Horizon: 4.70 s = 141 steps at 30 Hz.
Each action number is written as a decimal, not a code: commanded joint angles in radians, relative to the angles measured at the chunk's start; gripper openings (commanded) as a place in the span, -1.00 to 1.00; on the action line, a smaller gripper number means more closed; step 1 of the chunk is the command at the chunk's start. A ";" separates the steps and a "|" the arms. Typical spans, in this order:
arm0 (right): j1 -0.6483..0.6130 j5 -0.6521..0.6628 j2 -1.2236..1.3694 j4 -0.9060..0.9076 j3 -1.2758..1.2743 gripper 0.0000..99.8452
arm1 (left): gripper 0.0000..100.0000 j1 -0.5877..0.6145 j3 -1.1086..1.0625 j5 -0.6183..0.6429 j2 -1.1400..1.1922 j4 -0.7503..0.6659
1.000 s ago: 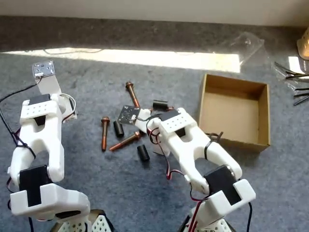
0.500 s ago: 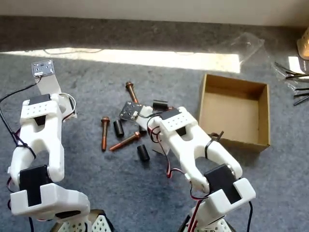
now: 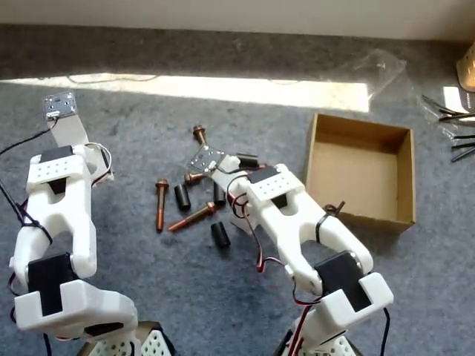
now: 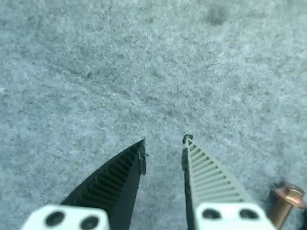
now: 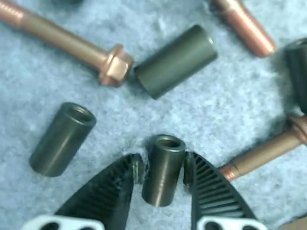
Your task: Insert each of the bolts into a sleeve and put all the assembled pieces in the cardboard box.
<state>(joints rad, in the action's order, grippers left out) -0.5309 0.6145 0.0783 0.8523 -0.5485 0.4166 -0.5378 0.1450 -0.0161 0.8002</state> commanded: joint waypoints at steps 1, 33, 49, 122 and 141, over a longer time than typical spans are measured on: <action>0.025 -0.011 -0.030 -0.048 0.038 -0.70 | -0.74 0.013 0.007 0.011 -0.007 -0.015; 0.101 -0.172 -0.236 -0.022 0.008 -0.99 | -0.74 0.010 0.007 0.011 -0.005 -0.015; -0.056 -0.176 0.053 -0.027 -0.088 -0.99 | -0.74 -0.004 -0.045 0.006 -0.005 -0.080; 0.021 -0.229 -0.119 -0.068 -0.131 -0.61 | -0.74 -0.025 -0.048 0.005 -0.004 -0.100; 0.019 -0.169 -0.117 -0.068 -0.136 -0.69 | -0.74 -0.025 -0.048 0.005 -0.004 -0.100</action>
<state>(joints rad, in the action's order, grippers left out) -0.5155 0.4196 -0.0338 0.7956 -0.6836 0.4104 -0.5915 0.1450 -0.0161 0.7158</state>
